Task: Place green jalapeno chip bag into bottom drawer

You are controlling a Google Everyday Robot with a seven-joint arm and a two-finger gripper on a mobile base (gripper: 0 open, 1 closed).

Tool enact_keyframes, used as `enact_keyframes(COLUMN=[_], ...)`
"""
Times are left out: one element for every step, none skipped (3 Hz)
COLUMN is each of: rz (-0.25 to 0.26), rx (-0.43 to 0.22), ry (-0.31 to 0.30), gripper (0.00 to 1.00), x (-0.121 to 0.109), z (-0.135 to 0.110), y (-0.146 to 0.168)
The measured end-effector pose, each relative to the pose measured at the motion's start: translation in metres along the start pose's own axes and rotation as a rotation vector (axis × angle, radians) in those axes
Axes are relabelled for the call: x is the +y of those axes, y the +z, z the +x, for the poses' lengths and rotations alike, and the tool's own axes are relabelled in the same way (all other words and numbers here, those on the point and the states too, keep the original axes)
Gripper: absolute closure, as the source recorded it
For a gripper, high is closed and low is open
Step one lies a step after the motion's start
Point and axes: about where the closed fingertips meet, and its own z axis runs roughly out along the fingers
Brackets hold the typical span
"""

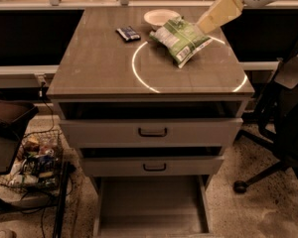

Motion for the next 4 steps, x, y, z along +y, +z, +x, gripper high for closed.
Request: enact_keyframes(rz=[-0.052, -0.096, -0.148, -0.189], rx=[-0.038, -0.046, -0.047, -0.05], ry=[0.048, 0.081, 0.128, 0.18], gripper=[0.0, 0.0, 0.0, 0.0], x=[-0.009, -0.012, -0.008, -0.008], z=[-0.01, -0.01, 0.002, 0.019], y=[0.077, 0.124, 0.169, 0.207])
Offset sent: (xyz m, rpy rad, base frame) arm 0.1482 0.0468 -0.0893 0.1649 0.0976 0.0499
